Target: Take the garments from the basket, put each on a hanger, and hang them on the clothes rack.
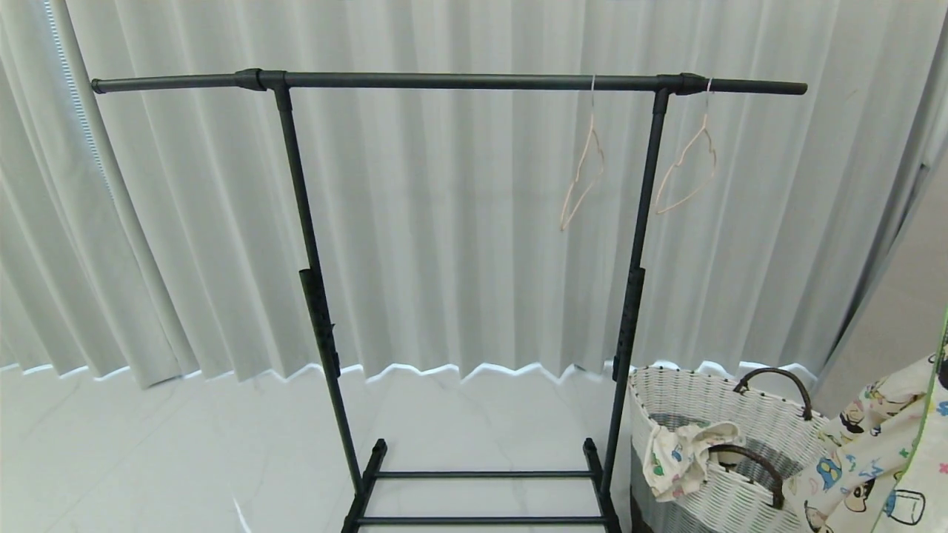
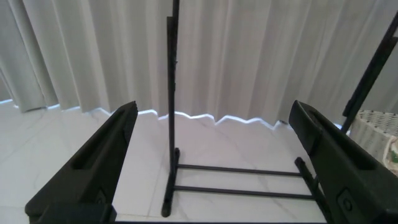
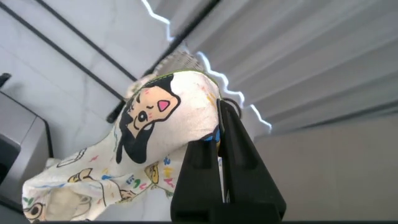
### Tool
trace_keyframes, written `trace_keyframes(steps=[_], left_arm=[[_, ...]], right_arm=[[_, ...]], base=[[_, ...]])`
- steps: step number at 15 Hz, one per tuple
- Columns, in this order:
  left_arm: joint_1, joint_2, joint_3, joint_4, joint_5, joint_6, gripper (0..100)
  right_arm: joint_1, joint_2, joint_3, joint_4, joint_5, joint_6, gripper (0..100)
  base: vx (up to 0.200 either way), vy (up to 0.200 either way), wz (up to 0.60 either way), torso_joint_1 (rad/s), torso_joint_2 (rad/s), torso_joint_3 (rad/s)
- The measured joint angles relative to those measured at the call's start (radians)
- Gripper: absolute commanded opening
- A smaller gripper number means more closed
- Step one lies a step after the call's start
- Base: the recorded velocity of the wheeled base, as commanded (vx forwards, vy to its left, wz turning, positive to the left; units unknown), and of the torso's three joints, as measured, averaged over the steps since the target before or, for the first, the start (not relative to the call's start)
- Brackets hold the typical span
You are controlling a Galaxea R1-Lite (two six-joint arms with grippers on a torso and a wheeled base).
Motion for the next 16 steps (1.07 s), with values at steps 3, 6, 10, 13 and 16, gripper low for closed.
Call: trace_keyframes(steps=[3, 6, 10, 13, 16], left_arm=[[0.000, 0.000, 0.000, 0.000, 0.000, 0.002, 100], [0.001, 0.000, 0.000, 0.001, 0.000, 0.007, 100], [0.001, 0.000, 0.000, 0.001, -0.009, 0.047, 100], [0.001, 0.000, 0.000, 0.000, -0.013, 0.072, 100], [0.000, 0.001, -0.008, -0.003, -0.059, 0.074, 100]], right_arm=[[0.055, 0.018, 0.024, -0.033, 0.000, 0.057, 0], [0.260, 0.099, 0.026, -0.119, -0.002, 0.252, 0], [0.445, 0.303, -0.039, -0.293, -0.003, 0.414, 0], [0.482, 0.432, -0.103, -0.376, -0.003, 0.436, 0], [0.505, 0.517, -0.116, -0.449, -0.002, 0.451, 0]], base=[[0.000, 0.000, 0.00, 0.000, 0.00, 0.000], [0.000, 0.000, 0.00, 0.000, 0.00, 0.000], [0.000, 0.000, 0.00, 0.000, 0.00, 0.000], [0.000, 0.000, 0.00, 0.000, 0.00, 0.000], [0.000, 0.000, 0.00, 0.000, 0.00, 0.000]])
